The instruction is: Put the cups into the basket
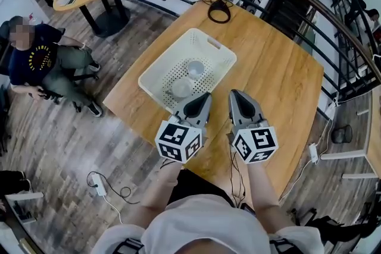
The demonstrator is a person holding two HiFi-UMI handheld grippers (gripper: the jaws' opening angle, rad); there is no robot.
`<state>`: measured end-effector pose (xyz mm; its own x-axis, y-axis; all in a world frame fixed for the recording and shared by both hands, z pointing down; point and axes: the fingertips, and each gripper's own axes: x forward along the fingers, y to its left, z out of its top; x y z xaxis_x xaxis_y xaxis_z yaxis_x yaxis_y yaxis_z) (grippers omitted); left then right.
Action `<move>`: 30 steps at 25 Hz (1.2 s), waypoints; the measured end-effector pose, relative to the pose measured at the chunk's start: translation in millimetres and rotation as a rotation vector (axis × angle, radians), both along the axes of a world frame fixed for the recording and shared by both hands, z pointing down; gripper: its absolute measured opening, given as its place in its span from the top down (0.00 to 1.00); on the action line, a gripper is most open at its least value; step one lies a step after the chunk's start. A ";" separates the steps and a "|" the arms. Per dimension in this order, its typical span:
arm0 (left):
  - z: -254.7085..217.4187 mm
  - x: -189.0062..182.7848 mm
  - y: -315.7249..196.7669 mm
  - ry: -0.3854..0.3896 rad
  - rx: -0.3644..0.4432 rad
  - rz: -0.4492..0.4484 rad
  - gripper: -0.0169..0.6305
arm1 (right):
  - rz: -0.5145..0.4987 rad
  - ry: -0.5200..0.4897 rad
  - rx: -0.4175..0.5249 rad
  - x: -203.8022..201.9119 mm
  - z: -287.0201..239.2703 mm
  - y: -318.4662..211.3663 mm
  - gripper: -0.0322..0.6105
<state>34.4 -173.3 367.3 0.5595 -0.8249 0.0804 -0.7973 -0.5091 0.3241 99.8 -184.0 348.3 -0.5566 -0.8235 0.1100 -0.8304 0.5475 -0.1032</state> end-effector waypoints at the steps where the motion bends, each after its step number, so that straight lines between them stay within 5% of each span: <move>1: -0.1 2.5 3.7 0.000 0.003 0.004 0.96 | 0.017 -0.014 0.005 2.4 -0.1 6.3 0.93; 12: 5.2 18.5 43.1 -0.043 0.032 0.041 0.96 | 0.171 -0.046 0.076 15.0 21.0 76.7 0.93; 30: 7.4 18.5 55.2 -0.039 0.030 0.053 0.96 | 0.197 0.025 0.079 8.0 27.9 82.4 0.93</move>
